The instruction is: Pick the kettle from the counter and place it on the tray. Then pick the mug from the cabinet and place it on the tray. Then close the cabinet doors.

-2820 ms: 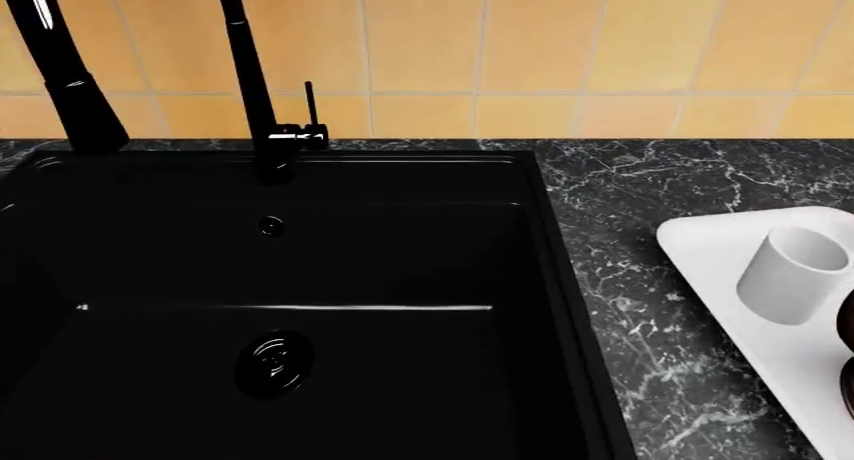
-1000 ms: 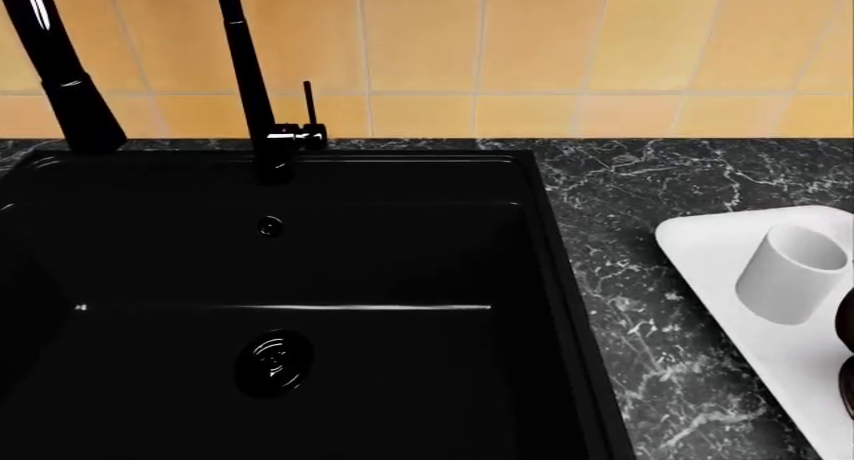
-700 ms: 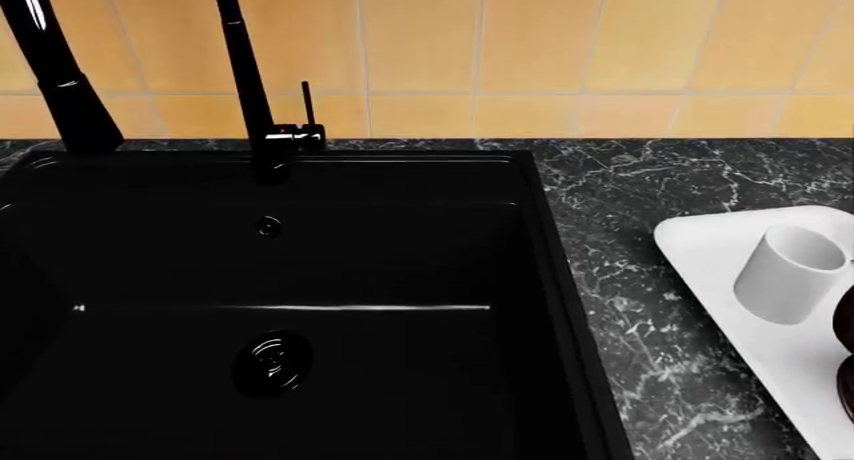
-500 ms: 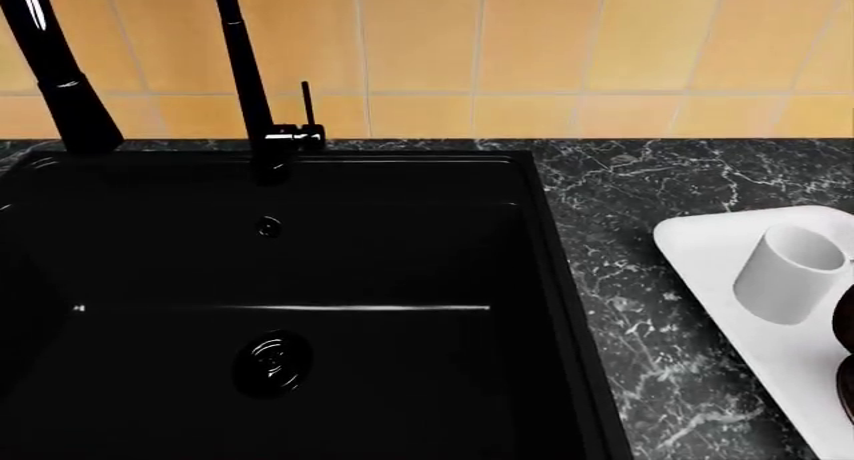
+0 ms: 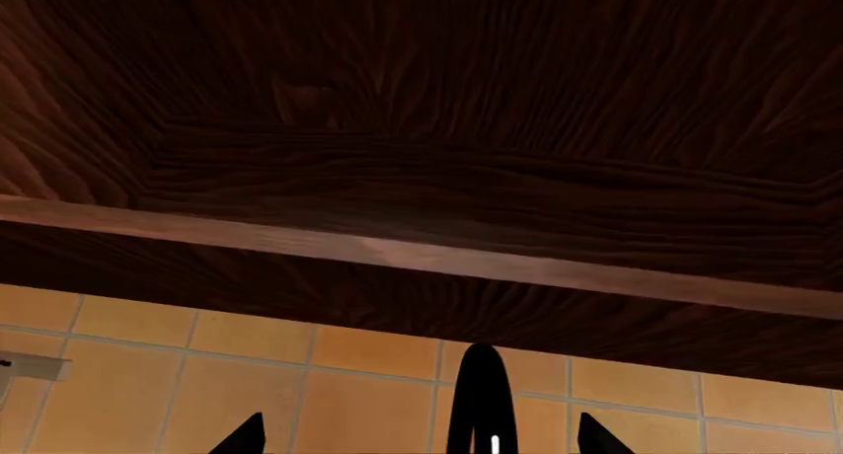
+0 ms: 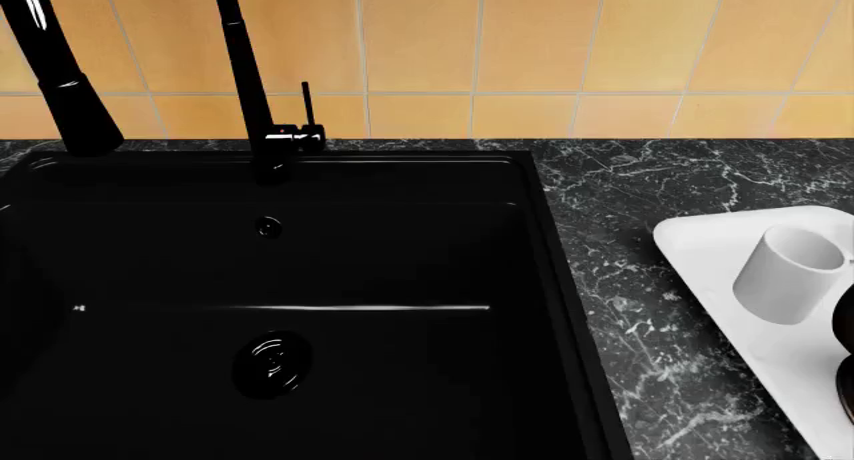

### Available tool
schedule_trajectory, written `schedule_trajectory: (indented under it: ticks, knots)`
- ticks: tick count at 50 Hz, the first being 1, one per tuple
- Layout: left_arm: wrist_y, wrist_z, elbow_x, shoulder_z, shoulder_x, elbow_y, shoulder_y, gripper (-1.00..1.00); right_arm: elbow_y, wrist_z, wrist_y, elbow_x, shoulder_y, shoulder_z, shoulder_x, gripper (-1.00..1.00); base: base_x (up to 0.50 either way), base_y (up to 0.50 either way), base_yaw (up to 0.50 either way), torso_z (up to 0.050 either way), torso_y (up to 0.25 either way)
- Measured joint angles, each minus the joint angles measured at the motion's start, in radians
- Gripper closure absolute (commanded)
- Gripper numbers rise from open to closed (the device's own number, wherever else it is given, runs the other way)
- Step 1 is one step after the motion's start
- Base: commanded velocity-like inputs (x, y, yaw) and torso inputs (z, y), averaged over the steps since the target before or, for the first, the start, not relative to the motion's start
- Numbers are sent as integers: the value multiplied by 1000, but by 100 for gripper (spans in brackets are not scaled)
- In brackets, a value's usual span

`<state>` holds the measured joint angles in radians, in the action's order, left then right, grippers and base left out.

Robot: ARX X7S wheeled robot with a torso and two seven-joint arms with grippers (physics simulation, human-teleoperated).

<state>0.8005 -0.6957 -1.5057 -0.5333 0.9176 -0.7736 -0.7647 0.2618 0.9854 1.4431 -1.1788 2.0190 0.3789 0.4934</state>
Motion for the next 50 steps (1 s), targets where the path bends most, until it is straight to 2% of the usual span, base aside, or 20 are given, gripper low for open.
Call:
schedule_trajectory:
  ticks: [20, 44, 50]
  knots:
    - [-2, 10, 9, -23, 6, -1, 19, -100, -172, -120, -221, 138, -86, -42, -90, -100, 8, 4, 10, 3, 0]
    - [-2, 19, 12, -53, 8, -5, 47, -100, -121, -161, -288, 249, -165, -68, -130, -100, 12, 5, 12, 4, 0]
    - [-3, 24, 19, -56, 5, -4, 54, -100, -130, -150, -283, 225, -156, -72, -127, -100, 9, 4, 11, 2, 0]
